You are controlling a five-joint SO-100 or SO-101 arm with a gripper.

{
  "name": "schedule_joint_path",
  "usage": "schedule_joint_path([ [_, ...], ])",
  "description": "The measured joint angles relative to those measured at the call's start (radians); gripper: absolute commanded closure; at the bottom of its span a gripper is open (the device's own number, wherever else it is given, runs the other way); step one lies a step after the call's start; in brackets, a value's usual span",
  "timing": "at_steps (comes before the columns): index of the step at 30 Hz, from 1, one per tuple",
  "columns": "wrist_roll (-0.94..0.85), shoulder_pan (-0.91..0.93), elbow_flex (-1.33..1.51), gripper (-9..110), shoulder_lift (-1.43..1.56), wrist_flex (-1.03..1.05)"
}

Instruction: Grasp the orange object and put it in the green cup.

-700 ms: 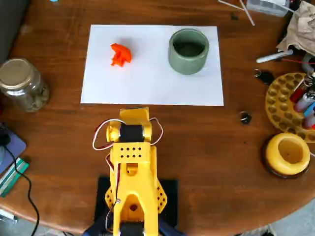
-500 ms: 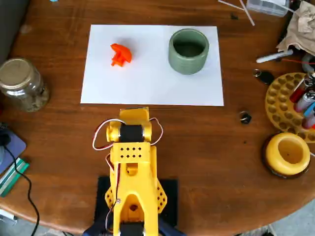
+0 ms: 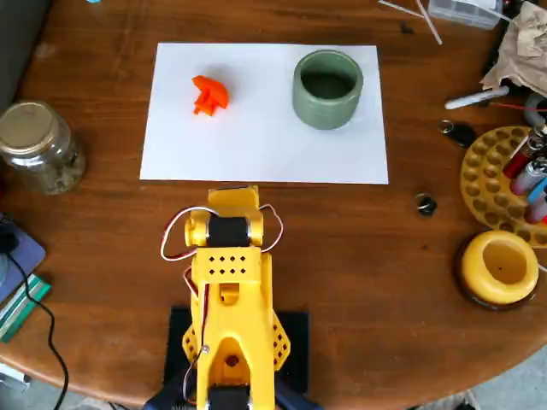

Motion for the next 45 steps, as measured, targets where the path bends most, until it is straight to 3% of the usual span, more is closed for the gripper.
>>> schedule_joint_path([
  [25, 0.032, -0.015, 0.000, 101, 0.000, -0.067],
  [36, 0.586, -0.020, 0.000, 101, 0.000, -0.181],
  [41, 1.028, -0.029, 0.000, 101, 0.000, -0.212],
  [45, 1.235, -0.052, 0.000, 101, -0.006, -0.298],
])
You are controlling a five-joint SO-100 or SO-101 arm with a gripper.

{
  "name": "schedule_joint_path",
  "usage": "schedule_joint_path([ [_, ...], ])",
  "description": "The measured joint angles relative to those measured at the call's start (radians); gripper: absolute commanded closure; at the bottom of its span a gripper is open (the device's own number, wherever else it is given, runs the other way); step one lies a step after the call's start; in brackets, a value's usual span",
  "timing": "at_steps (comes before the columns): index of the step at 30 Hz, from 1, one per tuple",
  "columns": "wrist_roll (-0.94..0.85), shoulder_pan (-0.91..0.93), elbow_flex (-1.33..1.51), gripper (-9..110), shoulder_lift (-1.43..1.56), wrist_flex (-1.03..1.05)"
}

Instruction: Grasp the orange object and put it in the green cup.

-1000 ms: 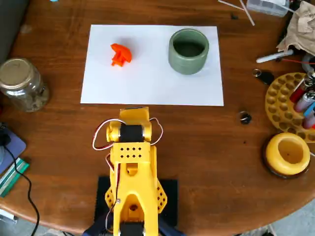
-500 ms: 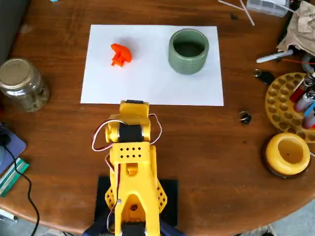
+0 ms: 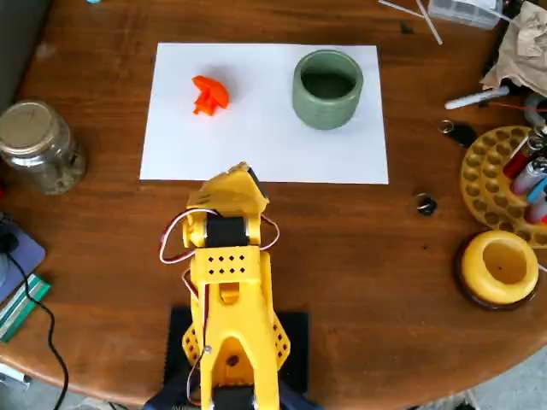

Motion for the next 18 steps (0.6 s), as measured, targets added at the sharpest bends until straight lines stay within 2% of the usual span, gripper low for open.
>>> schedule_joint_path([
  [6, 0.176, -0.034, 0.000, 101, -0.048, -0.179],
  [18, 0.221, -0.051, 0.000, 101, -0.635, -0.861],
])
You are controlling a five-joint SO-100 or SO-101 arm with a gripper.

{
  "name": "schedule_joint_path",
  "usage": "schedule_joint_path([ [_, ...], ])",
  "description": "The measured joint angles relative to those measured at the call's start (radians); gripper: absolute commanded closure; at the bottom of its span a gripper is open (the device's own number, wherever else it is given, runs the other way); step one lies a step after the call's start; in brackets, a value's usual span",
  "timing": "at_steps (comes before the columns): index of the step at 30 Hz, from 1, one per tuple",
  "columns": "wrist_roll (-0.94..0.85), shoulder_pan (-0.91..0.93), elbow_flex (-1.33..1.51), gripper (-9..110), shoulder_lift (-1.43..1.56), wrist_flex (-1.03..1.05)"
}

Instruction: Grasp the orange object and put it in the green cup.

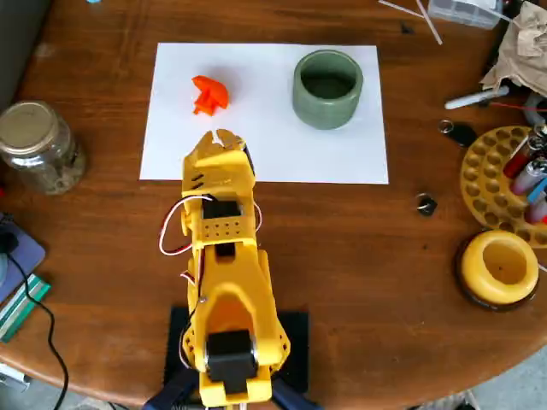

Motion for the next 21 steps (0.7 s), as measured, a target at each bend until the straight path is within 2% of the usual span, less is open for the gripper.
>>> schedule_joint_path([
  [6, 0.008, -0.011, -0.094, 101, -0.342, -0.225],
  [15, 0.014, 0.023, -0.244, 101, -0.571, -0.295],
  [21, 0.014, 0.034, -0.345, 101, -0.836, -0.514],
])
